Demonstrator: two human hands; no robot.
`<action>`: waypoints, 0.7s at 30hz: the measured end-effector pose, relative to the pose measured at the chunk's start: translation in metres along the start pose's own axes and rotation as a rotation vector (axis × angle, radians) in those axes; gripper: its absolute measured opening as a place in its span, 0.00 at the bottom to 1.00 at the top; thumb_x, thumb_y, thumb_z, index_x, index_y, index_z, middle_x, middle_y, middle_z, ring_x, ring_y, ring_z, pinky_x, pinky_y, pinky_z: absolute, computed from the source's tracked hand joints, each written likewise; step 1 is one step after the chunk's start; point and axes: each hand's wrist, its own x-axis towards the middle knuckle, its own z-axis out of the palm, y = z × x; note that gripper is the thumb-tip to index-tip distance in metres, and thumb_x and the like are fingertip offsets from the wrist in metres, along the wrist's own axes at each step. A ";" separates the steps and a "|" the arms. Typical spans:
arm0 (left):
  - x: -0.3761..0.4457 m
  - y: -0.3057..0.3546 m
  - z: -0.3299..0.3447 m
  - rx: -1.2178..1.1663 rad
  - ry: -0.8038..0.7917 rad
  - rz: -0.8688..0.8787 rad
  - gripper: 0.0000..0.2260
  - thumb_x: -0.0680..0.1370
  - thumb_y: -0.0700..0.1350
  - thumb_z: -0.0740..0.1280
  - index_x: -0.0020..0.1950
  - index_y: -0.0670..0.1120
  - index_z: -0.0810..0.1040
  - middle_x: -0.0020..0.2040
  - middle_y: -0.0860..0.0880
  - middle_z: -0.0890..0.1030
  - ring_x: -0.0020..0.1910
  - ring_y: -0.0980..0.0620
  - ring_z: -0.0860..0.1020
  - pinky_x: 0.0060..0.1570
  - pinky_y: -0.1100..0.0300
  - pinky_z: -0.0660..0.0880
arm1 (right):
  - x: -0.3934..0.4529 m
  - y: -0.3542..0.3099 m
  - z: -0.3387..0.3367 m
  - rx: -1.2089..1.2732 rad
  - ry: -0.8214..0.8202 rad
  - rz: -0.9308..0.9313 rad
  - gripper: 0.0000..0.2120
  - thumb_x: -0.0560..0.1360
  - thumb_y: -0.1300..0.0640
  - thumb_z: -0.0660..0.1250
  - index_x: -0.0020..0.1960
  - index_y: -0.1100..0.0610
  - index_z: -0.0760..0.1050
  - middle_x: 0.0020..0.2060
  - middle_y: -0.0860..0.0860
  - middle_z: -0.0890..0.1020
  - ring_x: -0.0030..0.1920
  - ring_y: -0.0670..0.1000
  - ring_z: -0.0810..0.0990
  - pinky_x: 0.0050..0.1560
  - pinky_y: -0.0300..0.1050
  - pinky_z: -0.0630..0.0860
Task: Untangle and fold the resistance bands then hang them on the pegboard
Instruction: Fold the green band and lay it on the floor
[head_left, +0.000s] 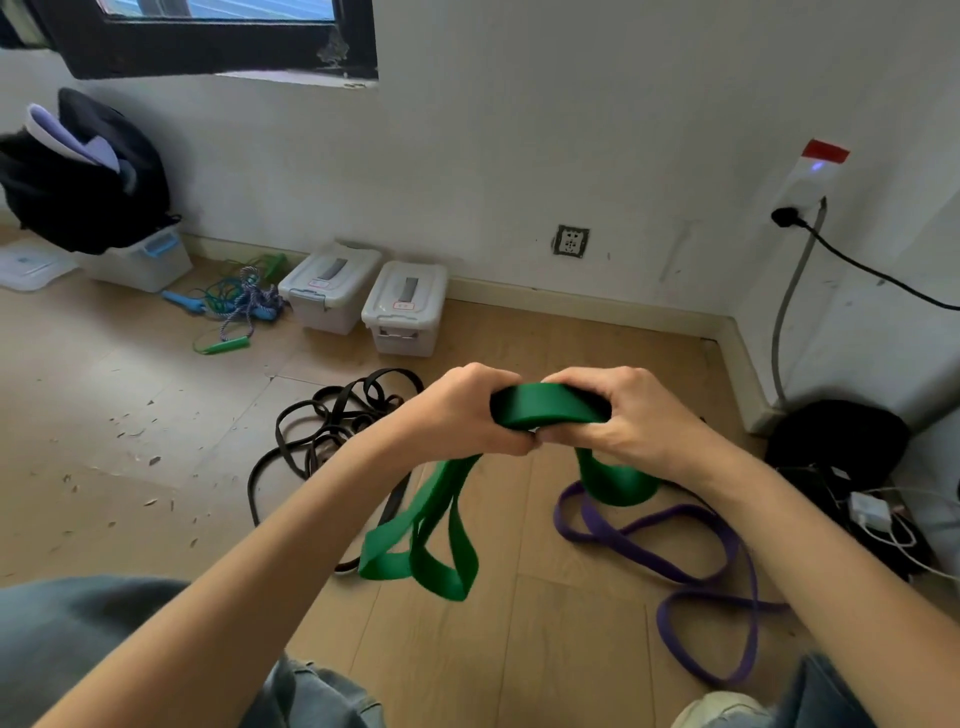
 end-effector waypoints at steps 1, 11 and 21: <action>0.000 -0.002 0.000 -0.049 -0.002 -0.001 0.10 0.68 0.44 0.73 0.34 0.55 0.74 0.26 0.59 0.75 0.25 0.63 0.70 0.26 0.72 0.64 | 0.001 -0.002 -0.002 0.009 0.005 -0.013 0.15 0.68 0.52 0.74 0.53 0.50 0.78 0.43 0.45 0.83 0.44 0.42 0.79 0.48 0.39 0.75; -0.015 -0.051 0.026 -0.421 -0.091 -0.106 0.10 0.70 0.34 0.67 0.37 0.47 0.70 0.35 0.50 0.71 0.33 0.57 0.73 0.39 0.58 0.73 | -0.001 -0.015 -0.013 0.540 0.317 -0.139 0.11 0.64 0.48 0.72 0.46 0.48 0.80 0.39 0.44 0.83 0.41 0.41 0.80 0.42 0.32 0.75; 0.002 -0.049 0.006 -0.800 0.264 -0.239 0.06 0.75 0.35 0.63 0.41 0.45 0.76 0.24 0.54 0.68 0.22 0.58 0.67 0.26 0.64 0.72 | -0.016 0.057 0.014 0.260 -0.241 0.384 0.44 0.63 0.45 0.75 0.71 0.38 0.55 0.51 0.40 0.74 0.48 0.41 0.78 0.48 0.36 0.72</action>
